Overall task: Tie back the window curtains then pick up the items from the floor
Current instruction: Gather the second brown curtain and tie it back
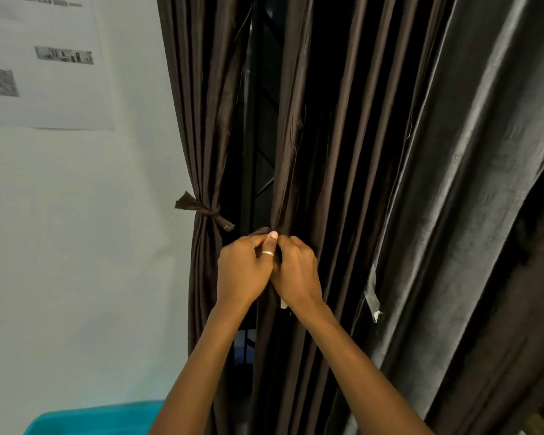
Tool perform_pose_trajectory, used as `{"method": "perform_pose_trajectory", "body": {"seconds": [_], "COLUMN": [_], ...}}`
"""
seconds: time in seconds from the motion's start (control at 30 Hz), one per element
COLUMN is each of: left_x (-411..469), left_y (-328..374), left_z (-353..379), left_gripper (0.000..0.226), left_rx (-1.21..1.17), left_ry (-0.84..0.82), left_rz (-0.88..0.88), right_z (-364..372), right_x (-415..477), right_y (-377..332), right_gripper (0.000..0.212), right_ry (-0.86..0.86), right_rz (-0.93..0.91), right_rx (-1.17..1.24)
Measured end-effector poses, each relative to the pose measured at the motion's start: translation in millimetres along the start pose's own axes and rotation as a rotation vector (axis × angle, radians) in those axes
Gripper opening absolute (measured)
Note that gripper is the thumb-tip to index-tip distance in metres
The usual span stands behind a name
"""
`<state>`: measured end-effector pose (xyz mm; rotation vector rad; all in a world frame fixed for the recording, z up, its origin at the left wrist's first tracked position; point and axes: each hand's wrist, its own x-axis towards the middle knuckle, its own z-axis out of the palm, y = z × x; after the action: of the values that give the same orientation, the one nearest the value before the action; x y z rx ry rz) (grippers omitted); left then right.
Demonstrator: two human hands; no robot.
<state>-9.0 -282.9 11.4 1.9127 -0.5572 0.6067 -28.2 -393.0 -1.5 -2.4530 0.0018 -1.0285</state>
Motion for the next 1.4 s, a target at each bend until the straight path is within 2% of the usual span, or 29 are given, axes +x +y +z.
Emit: {"method": "perform_pose_trajectory", "body": {"seconds": [0.2, 0.33, 0.47, 0.6, 0.67, 0.77, 0.83, 0.9, 0.97, 1.07, 1.2, 1.27, 1.33, 1.4], "left_x": [12, 28, 34, 28, 25, 19, 15, 11, 6, 2, 5, 9, 10, 6], "left_y": [17, 32, 38, 42, 41, 45, 48, 51, 55, 56, 43, 35, 36, 39], "left_z": [8, 8, 11, 17, 18, 18, 18, 20, 21, 17, -14, -30, -36, -34], "left_gripper": [0.038, 0.035, 0.025, 0.019, 0.018, 0.010, 0.019, 0.024, 0.022, 0.015, 0.010, 0.010, 0.009, 0.006], "left_rx": [0.048, 0.152, 0.246, 0.316, 0.321, 0.296, 0.265, 0.240, 0.235, 0.258, 0.332, 0.353, 0.362, 0.387], "left_ry": [0.038, -0.028, -0.026, 0.026, 0.050, 0.077, 0.106, 0.126, 0.135, 0.150, 0.246, 0.265, 0.252, 0.248], "left_rz": [-0.115, -0.228, -0.264, -0.239, -0.240, -0.244, -0.255, -0.261, -0.264, -0.274, -0.334, -0.362, -0.373, -0.362], "right_z": [-7, -9, -13, -31, -42, -59, -68, -75, -79, -83, -104, -115, -120, -116], "right_x": [-1, -1, -2, -9, -16, -20, -17, -8, 1, 15, 31, 33, 30, 21], "right_y": [4, 9, 14, 25, 33, 45, 51, 57, 62, 73, 107, 125, 130, 125], "right_gripper": [0.016, 0.014, 0.015, 0.012, 0.020, 0.019, 0.028, 0.046, 0.049, 0.016, 0.022, 0.032, 0.043, 0.043], "right_ry": [-0.018, -0.014, -0.049, -0.158, -0.074, 0.248, 0.340, 0.278, 0.172, 0.055, 0.095, 0.106, 0.120, 0.145], "right_rz": [-0.018, -0.001, -0.050, -0.145, -0.108, 0.016, 0.140, 0.231, 0.241, 0.198, 0.339, 0.399, 0.401, 0.377], "right_rx": [-0.043, 0.003, 0.041, 0.195, 0.238, 0.203, 0.179, 0.151, 0.086, 0.041, 0.040, 0.083, 0.127, 0.107]}}
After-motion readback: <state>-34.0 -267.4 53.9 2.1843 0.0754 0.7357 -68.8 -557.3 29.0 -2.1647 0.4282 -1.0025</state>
